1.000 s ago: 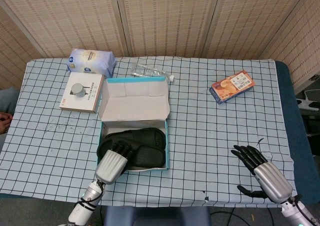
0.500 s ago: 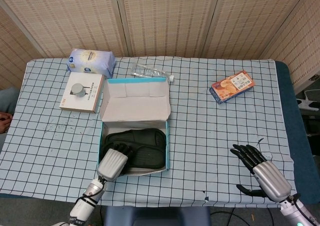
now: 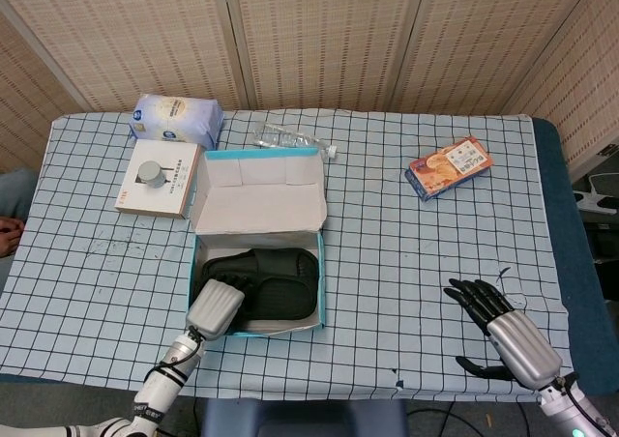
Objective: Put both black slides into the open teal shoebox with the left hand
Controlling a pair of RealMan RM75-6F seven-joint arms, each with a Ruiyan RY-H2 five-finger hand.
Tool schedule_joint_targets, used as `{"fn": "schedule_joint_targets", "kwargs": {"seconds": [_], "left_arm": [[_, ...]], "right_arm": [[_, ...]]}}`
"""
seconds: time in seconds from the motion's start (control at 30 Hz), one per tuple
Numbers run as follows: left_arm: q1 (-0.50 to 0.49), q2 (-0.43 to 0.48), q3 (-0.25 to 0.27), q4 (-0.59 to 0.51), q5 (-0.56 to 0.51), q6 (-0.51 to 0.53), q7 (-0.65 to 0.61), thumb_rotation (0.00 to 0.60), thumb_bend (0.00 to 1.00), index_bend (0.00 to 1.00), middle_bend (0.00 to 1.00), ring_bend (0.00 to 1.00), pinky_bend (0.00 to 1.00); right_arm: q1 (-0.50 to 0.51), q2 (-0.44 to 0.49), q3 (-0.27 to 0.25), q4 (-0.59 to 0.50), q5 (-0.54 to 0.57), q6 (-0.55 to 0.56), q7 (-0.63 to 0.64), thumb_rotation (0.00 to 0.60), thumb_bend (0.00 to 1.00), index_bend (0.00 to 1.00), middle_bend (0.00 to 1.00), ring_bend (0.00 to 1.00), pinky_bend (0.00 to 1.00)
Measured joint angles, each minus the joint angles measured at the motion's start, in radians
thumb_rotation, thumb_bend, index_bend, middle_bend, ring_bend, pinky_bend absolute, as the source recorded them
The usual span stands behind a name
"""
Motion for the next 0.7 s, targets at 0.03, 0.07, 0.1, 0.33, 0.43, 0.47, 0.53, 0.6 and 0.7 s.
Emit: {"fn": "schedule_joint_targets", "kwargs": {"seconds": [0.03,0.07,0.1,0.33,0.43,0.47,0.53,0.6,0.7], "left_arm": [[-0.002,0.004,0.001,-0.002,0.012,0.004,-0.005,0.600,0.45,0.05,0.19,0.20,0.43],[-0.005,0.009,0.002,-0.005,0.022,0.008,-0.010,0.600,0.45,0.02,0.10,0.10,0.36],[-0.009,0.017,0.003,-0.010,0.033,0.010,-0.015,0.600,0.44,0.00,0.04,0.04,0.29],[-0.022,0.053,0.001,-0.036,0.048,0.007,-0.038,0.600,0.43,0.00,0.00,0.00,0.17],[-0.031,0.081,-0.001,-0.068,0.007,-0.013,-0.032,0.600,0.42,0.00,0.00,0.00,0.15],[-0.034,0.090,-0.002,-0.078,-0.007,-0.019,-0.029,0.600,0.42,0.00,0.00,0.00,0.14],[-0.042,0.112,-0.006,-0.104,-0.033,-0.028,-0.019,0.600,0.42,0.00,0.00,0.00,0.14],[-0.049,0.132,-0.008,-0.126,-0.052,-0.035,-0.013,0.600,0.42,0.00,0.00,0.00,0.14],[-0.055,0.163,-0.014,-0.164,-0.070,-0.044,-0.029,0.600,0.44,0.00,0.00,0.00,0.13]], "right_arm": [[0.000,0.000,-0.001,0.000,-0.001,0.000,0.000,0.589,0.16,0.00,0.00,0.00,0.00],[0.000,0.001,-0.001,0.000,-0.002,0.000,0.000,0.589,0.16,0.00,0.00,0.00,0.00],[-0.001,0.002,-0.003,0.000,-0.004,0.001,0.000,0.588,0.16,0.00,0.00,0.00,0.00],[-0.008,0.007,-0.004,-0.001,-0.008,0.016,-0.001,0.587,0.16,0.00,0.00,0.00,0.00],[-0.010,0.006,-0.005,-0.002,-0.009,0.019,-0.001,0.588,0.16,0.00,0.00,0.00,0.00],[-0.010,0.005,-0.005,-0.001,-0.010,0.018,-0.001,0.588,0.16,0.00,0.00,0.00,0.00],[-0.010,0.003,-0.006,0.000,-0.011,0.017,-0.001,0.588,0.16,0.00,0.00,0.00,0.00],[-0.010,0.003,-0.006,0.002,-0.010,0.017,0.001,0.588,0.16,0.00,0.00,0.00,0.00],[-0.011,0.002,-0.006,0.005,-0.007,0.017,0.003,0.588,0.16,0.00,0.00,0.00,0.00]]}}
